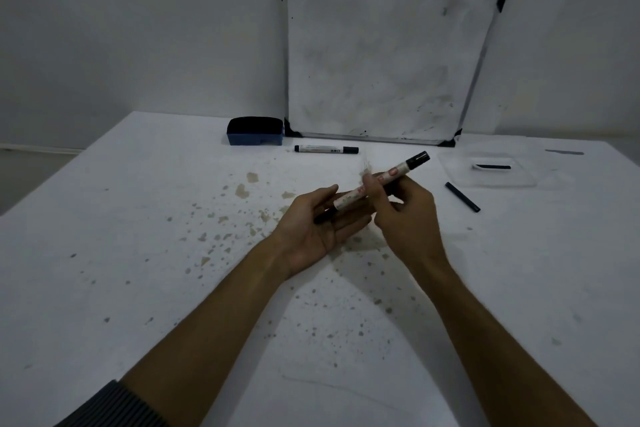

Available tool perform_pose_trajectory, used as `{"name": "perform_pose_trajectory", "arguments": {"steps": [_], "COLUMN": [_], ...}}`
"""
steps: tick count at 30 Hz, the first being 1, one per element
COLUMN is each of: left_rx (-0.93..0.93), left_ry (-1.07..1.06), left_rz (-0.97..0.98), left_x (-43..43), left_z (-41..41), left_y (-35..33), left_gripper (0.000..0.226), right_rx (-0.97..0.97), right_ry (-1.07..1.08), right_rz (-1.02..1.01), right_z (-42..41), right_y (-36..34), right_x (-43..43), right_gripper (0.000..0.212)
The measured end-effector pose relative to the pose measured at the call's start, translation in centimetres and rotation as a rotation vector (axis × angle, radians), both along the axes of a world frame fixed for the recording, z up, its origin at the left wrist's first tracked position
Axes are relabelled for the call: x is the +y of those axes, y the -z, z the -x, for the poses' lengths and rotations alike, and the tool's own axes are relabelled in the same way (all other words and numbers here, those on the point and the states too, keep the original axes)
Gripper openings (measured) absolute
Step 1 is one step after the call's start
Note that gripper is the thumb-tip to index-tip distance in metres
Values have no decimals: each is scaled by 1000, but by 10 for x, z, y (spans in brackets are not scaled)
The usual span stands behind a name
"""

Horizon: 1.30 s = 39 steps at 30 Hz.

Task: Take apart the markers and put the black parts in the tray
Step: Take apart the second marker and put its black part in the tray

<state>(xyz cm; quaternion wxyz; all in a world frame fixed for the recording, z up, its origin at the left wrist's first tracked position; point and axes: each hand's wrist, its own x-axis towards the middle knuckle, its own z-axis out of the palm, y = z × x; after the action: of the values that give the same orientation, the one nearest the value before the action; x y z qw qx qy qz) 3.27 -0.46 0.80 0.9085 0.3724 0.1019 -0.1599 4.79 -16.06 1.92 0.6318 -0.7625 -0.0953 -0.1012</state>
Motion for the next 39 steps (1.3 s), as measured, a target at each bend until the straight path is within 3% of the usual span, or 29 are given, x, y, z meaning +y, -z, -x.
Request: {"name": "perform_pose_trajectory", "arguments": {"steps": [5, 10, 13, 16, 18, 23, 32, 39], "left_rx": [-66, -168, -236, -363, -440, -558, -530, -562], "left_ry": [19, 35, -3, -54, -101, -226, -297, -319], "left_rz": [-58, -225, -306, -562, -747, -996, -977, -1057], "left_x": [8, 17, 21, 21, 19, 13, 15, 7], "left_z": [1, 0, -3, -2, 0, 1, 3, 5], "left_y": [-4, -3, 0, 1, 4, 16, 19, 18], "left_gripper": [33, 25, 24, 24, 25, 23, 21, 24], "right_rx": [218, 275, 287, 293, 289, 188, -26, -99], "right_ry": [-50, 2, -1, -44, -79, -87, 81, 148], "right_rz": [-281, -328, -269, -204, -146, 23, 452, 566], "right_z": [-15, -24, -27, -28, -28, -28, -31, -37], "right_y": [-4, -9, -10, -10, -8, 5, 31, 41], "right_x": [-23, -43, -55, -63, -64, -59, -53, -53], "right_gripper": [19, 31, 34, 36, 30, 14, 30, 31]}}
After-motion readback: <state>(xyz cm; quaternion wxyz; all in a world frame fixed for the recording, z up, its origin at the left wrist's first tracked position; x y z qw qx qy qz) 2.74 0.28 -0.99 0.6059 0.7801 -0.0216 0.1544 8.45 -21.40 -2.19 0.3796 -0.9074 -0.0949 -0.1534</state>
